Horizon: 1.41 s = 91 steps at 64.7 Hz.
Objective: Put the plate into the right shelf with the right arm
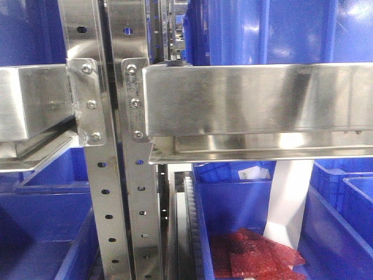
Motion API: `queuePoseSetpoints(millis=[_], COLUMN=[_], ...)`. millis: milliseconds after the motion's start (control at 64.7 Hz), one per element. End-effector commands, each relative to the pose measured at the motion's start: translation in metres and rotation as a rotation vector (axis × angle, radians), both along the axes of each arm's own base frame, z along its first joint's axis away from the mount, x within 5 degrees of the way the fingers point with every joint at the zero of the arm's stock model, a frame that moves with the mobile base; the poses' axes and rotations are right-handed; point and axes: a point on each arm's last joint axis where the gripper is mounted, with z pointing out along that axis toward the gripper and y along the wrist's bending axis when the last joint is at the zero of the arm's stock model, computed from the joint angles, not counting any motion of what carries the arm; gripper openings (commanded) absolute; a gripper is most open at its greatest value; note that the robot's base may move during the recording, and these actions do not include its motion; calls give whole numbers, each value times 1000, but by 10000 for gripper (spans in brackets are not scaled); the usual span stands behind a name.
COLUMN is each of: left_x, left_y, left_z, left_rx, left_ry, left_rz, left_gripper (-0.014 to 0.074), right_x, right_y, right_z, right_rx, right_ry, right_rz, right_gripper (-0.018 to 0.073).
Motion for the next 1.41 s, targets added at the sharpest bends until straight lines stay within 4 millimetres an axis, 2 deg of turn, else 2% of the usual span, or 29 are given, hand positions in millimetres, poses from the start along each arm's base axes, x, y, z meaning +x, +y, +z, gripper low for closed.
queuePoseSetpoints(millis=[0,124,201,278,386,433,463,649,757,865,973,1081,1097,1220,1390], left_x=[-1,-1,-1,-1,-1,-1,-1,-1,-1,-1,-1,-1,-1,-1,-1], left_y=[2,2,2,2,2,2,2,2,2,2,2,2,2,2,2], left_z=[6,6,6,6,6,6,6,6,6,6,6,6,6,6,6], left_rx=[-9,-9,-9,-9,-9,-9,-9,-9,-9,-9,-9,-9,-9,-9,-9], left_ry=[-87,-87,-87,-87,-87,-87,-87,-87,-87,-87,-87,-87,-87,-87,-87], left_rz=[18,18,18,18,18,18,18,18,18,18,18,18,18,18,18], left_gripper=[-47,-47,-47,-47,-47,-47,-47,-47,-47,-47,-47,-47,-47,-47,-47], right_x=[3,17,20,20,19,18,15,-12,-46,-86,-127,-166,-168,-208,-248], right_y=[2,4,4,4,4,3,3,0,-3,-8,-10,-12,-12,-17,-23], right_z=[19,5,1,1,4,7,10,32,52,63,60,42,35,1,-56], right_rx=[-3,-7,-7,4,22,25,27,72,131,153,130,92,90,89,87], right_ry=[-138,-90,-75,-75,-71,-68,-67,-108,-145,-185,-228,-264,-253,-269,-252], right_rz=[39,37,34,36,32,26,20,14,16,19,45,73,76,85,86], right_gripper=[55,68,136,287,544,622,640,594,533,387,208,58,46,50,50])
